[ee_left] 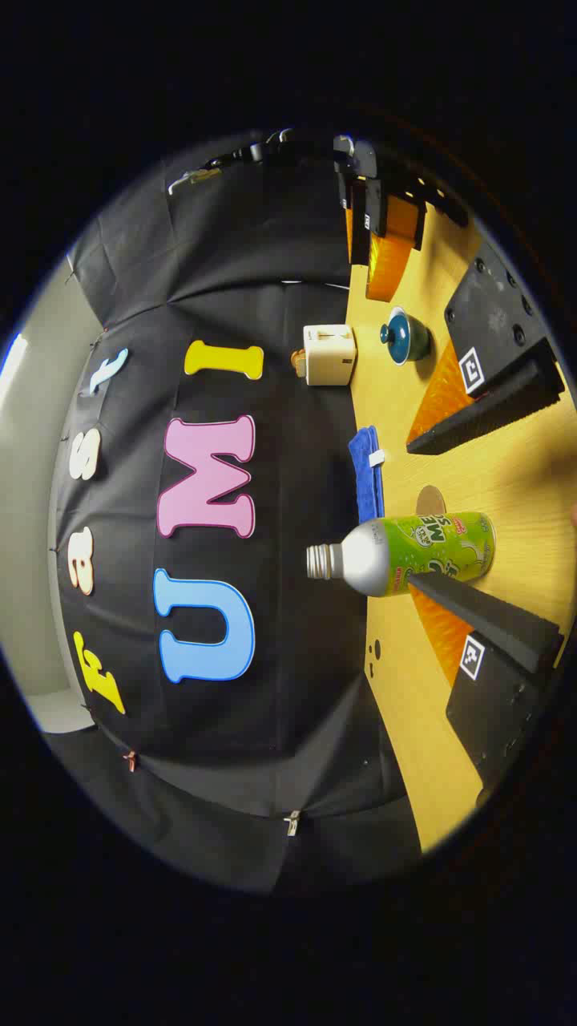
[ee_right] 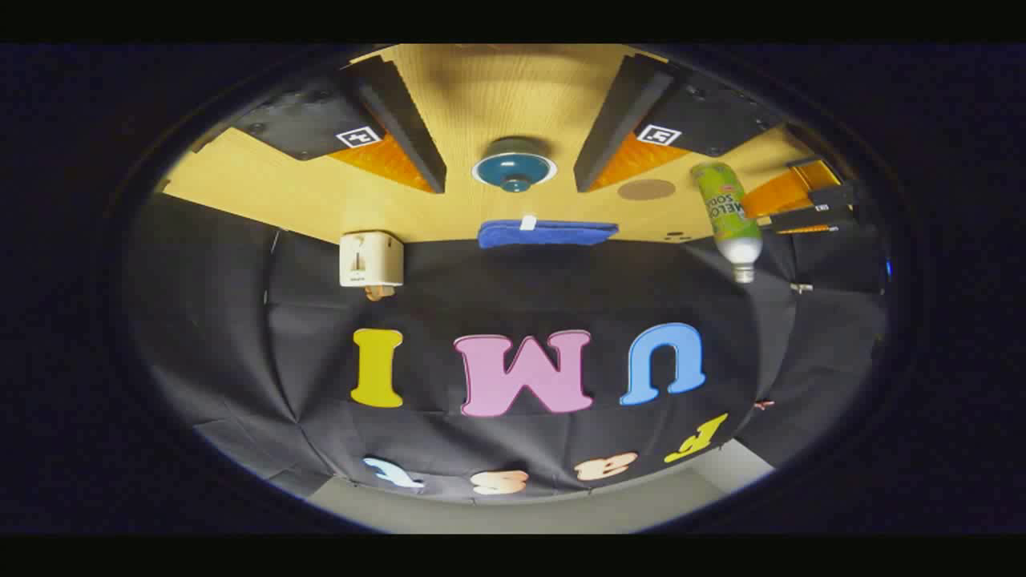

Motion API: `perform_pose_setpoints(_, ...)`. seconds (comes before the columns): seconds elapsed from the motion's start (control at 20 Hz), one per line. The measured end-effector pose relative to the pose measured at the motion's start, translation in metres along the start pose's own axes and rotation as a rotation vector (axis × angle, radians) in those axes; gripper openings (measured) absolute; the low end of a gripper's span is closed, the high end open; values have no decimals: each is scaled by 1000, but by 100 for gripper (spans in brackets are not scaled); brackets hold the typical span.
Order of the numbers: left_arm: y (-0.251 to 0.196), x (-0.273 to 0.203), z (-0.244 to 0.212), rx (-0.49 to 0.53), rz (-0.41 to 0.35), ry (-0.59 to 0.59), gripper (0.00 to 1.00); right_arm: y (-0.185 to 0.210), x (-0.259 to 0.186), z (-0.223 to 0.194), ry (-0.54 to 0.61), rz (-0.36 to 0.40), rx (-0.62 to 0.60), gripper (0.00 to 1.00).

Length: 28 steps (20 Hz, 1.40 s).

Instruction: Open the teacup lid with one hand, grasp the water bottle and pour water into the teacup with the other hand; after pouring, place the water bottle on the coaster and then close the teacup lid.

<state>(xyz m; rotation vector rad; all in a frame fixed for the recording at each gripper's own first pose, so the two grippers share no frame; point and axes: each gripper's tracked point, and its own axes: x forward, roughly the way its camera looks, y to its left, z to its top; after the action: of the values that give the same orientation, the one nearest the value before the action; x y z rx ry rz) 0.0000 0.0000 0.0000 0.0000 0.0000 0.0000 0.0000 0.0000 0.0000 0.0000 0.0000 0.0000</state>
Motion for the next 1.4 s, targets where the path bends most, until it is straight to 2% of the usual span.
perform_pose_setpoints(0.1, 2, 5, -9, 0, 14, 43, 94, -5, 1, 0, 1, -22, -17, 99)
perform_pose_setpoints(0.4, 9, 3, -5, 2, 66, 25, 94, -6, 4, -1, -4, -32, -17, 99)
perform_pose_setpoints(0.7, 11, 6, -10, 3, 79, 45, 94, -5, 5, -2, -5, -32, -18, 99)
perform_pose_setpoints(1.0, 11, 6, -10, 0, 88, 43, 94, 0, 11, -3, -4, -4, -17, 99)
perform_pose_setpoints(1.15, 10, 6, -9, -1, 88, 42, 94, 11, 22, -3, -4, 53, -24, 99)
perform_pose_setpoints(1.4, 9, 6, -10, -2, 82, 43, 94, 10, 54, -7, 40, 66, -121, 98)
